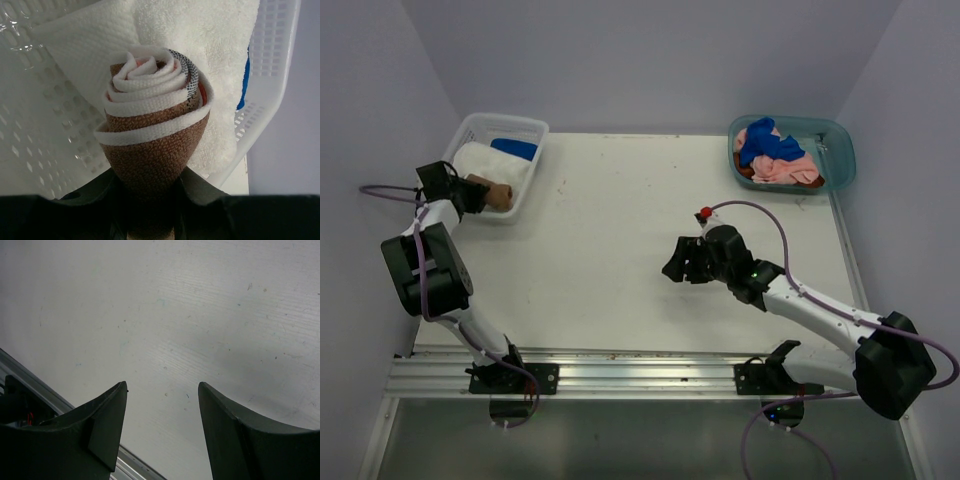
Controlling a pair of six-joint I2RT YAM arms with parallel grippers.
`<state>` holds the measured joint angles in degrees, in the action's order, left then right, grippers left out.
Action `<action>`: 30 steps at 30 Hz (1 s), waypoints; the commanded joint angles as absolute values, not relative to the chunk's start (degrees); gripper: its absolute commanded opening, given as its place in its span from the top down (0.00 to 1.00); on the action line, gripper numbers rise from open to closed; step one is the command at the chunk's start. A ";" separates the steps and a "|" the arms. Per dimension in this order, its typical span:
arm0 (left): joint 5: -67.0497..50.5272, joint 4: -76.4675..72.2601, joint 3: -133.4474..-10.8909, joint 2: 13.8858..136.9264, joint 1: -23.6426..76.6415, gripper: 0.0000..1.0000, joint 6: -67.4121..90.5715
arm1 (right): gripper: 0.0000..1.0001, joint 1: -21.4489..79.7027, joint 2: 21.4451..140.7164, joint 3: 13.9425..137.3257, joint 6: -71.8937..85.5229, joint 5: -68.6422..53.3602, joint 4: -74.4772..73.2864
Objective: Roll the towels
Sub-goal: Place the rolled towel into the container
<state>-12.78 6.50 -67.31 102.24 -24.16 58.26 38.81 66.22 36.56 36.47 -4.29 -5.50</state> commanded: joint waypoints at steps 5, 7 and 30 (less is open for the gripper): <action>-10.11 2.98 -66.18 102.57 -23.12 0.77 57.32 | 0.38 38.58 63.99 36.56 37.62 -4.75 -4.92; -9.58 4.47 -65.74 102.57 -23.03 0.76 56.43 | 0.38 38.67 64.07 36.65 37.70 -4.75 -5.01; -5.54 30.31 -82.00 100.37 -22.59 0.30 52.65 | 0.38 38.58 65.39 39.46 36.30 -5.63 -5.19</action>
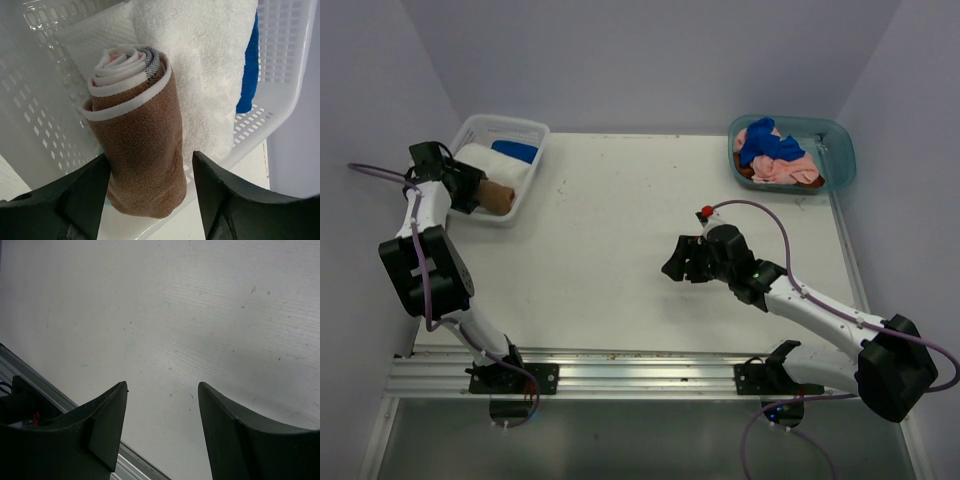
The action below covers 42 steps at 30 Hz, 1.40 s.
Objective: Roll the towels
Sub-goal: Place the rolled towel into the container, then grab a towel with the right arm
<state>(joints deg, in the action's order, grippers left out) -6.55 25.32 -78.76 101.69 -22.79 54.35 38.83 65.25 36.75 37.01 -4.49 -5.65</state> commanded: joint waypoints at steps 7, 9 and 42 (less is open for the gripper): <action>-4.22 36.83 -82.80 96.17 -22.59 0.21 52.12 | 0.38 38.58 65.13 39.20 36.30 -5.45 -5.10; -4.04 36.48 -81.74 94.58 -22.59 0.21 52.38 | 0.38 38.58 65.04 38.85 36.39 -5.54 -5.01; -2.72 34.01 -72.60 78.31 15.03 0.23 28.30 | 0.35 -1.58 115.73 109.45 29.27 16.70 -31.81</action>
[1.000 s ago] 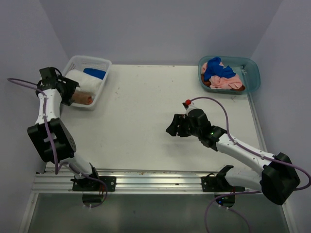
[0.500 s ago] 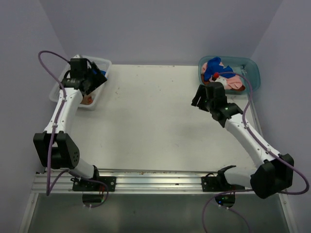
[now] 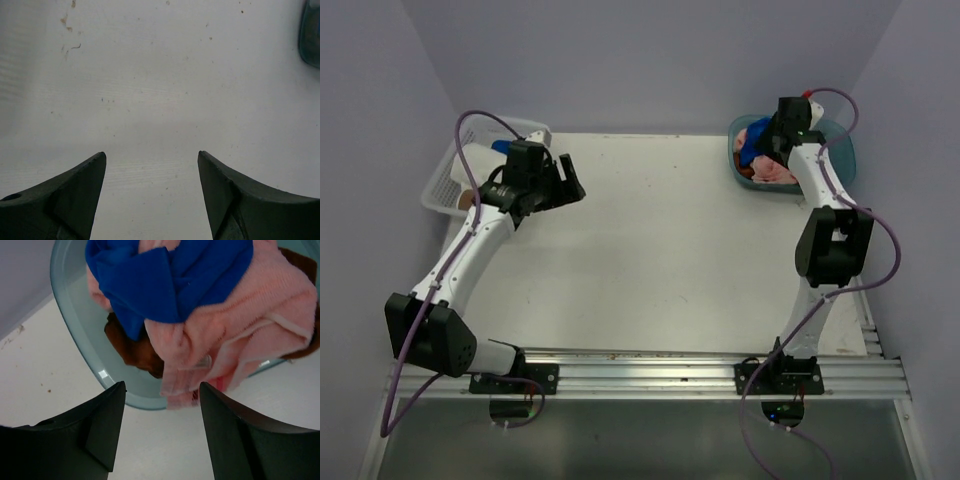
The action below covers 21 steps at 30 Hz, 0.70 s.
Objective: Roll the towels
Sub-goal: Grab a towel with the right arm
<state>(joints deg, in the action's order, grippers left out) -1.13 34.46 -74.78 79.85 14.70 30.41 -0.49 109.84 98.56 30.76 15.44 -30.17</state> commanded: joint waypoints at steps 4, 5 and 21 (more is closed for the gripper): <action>-4.21 34.28 -70.41 77.78 15.21 0.23 28.39 | 0.36 -2.20 127.16 122.15 29.62 17.93 -33.31; -4.39 34.36 -70.14 77.61 15.29 0.23 28.39 | 0.36 -2.28 129.00 124.17 29.71 18.02 -33.40; -2.90 36.03 -69.08 76.55 16.17 0.24 29.01 | 1.00 -2.55 110.86 109.79 31.29 14.42 -18.20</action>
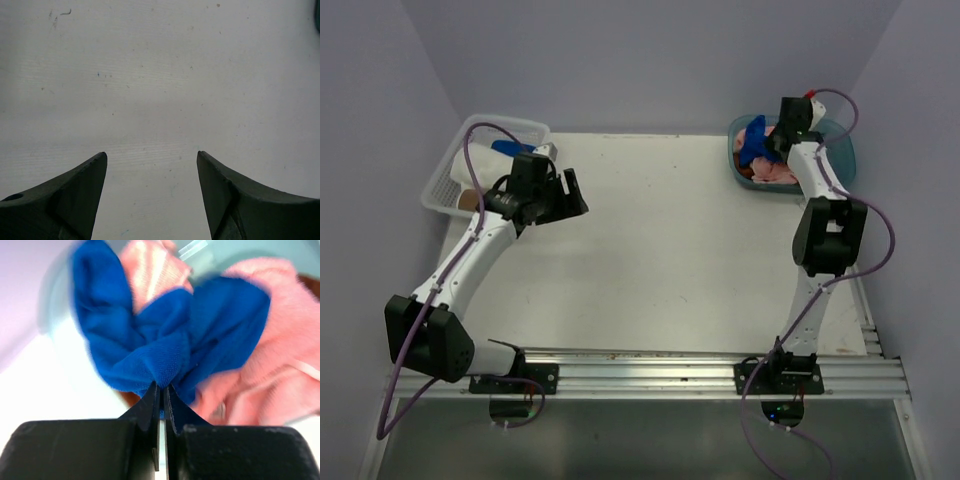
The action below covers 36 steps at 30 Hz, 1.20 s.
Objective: Roll the towels
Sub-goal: Grab a towel with the right arm, then move the towel to the center of the board
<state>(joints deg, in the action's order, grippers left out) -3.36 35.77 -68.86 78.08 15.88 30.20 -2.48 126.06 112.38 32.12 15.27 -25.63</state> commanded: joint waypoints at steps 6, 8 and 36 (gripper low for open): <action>-1.41 38.05 -75.14 78.31 16.08 0.24 26.28 | 1.00 -1.67 91.62 96.87 28.39 6.42 -15.82; -1.23 38.76 -77.51 79.01 15.74 0.23 25.67 | 1.00 -0.44 87.21 94.58 26.37 4.93 -16.96; -14.76 25.94 -60.74 86.39 24.07 0.23 32.87 | 0.48 32.43 64.41 43.69 35.33 2.76 -23.04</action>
